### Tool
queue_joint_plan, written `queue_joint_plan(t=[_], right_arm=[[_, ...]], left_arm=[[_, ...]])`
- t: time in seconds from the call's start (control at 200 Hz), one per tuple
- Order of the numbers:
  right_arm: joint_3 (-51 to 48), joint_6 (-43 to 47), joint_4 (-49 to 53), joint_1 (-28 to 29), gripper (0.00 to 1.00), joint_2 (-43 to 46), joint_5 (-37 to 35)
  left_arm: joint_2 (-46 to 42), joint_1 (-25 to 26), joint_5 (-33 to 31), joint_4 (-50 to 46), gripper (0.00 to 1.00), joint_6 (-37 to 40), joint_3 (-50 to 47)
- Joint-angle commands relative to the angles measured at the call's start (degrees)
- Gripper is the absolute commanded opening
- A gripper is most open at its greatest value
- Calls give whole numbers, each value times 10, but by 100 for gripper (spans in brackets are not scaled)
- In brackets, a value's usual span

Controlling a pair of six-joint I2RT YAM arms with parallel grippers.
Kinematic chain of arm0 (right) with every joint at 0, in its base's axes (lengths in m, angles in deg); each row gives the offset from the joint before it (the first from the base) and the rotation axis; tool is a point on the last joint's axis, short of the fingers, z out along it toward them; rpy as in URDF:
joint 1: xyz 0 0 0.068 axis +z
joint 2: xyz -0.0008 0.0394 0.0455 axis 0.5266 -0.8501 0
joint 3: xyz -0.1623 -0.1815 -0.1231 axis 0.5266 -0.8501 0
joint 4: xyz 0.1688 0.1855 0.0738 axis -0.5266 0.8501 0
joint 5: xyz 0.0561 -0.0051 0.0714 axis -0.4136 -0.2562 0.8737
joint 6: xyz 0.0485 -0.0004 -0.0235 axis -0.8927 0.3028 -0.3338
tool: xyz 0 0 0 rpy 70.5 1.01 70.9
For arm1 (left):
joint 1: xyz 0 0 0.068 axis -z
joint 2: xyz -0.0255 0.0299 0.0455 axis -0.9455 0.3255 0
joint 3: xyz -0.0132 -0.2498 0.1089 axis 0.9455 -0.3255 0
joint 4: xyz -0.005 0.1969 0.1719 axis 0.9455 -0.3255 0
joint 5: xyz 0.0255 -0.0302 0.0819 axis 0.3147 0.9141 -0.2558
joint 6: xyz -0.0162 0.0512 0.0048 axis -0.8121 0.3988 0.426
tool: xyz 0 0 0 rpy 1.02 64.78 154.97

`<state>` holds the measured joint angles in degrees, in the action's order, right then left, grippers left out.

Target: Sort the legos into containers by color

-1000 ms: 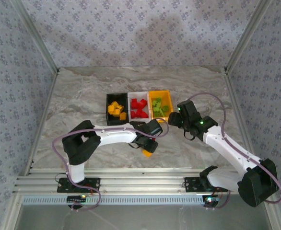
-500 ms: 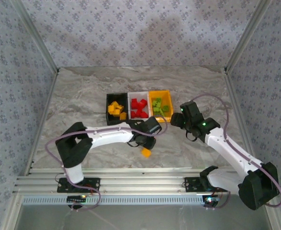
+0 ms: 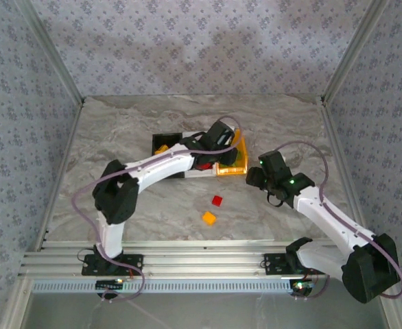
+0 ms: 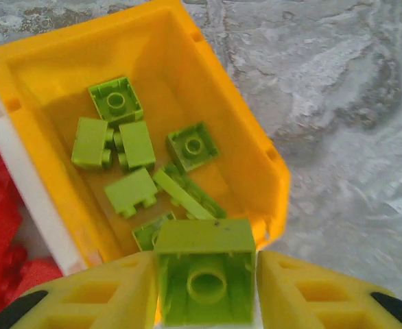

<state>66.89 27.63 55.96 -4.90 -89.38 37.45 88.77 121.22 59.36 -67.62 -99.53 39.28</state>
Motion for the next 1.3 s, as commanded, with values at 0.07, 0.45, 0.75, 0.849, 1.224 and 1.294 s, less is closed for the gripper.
queue_joint_plan(t=[0.07, 0.45, 0.75, 0.849, 1.224, 1.294], right_arm=[[-24, -6, -13, 0, 70, 21, 17], [-43, 1, -64, 67, 74, 25, 73], [-10, -14, -113, 190, 75, -107, 47], [12, -13, -126, 218, 74, -161, 43], [93, -33, -75, 245, 67, -310, 0], [101, -35, -70, 249, 62, -329, -2]], left_arm=[[62, -18, 8, -4, 48, 1, 82], [-99, -27, 24, 41, 88, -23, -5], [-374, -26, 3, 86, 99, -94, -325], [-465, -27, -23, 77, 100, -127, -428], [-652, -27, -89, 1, 100, -251, -645], [-670, -28, -109, -20, 100, -272, -658]])
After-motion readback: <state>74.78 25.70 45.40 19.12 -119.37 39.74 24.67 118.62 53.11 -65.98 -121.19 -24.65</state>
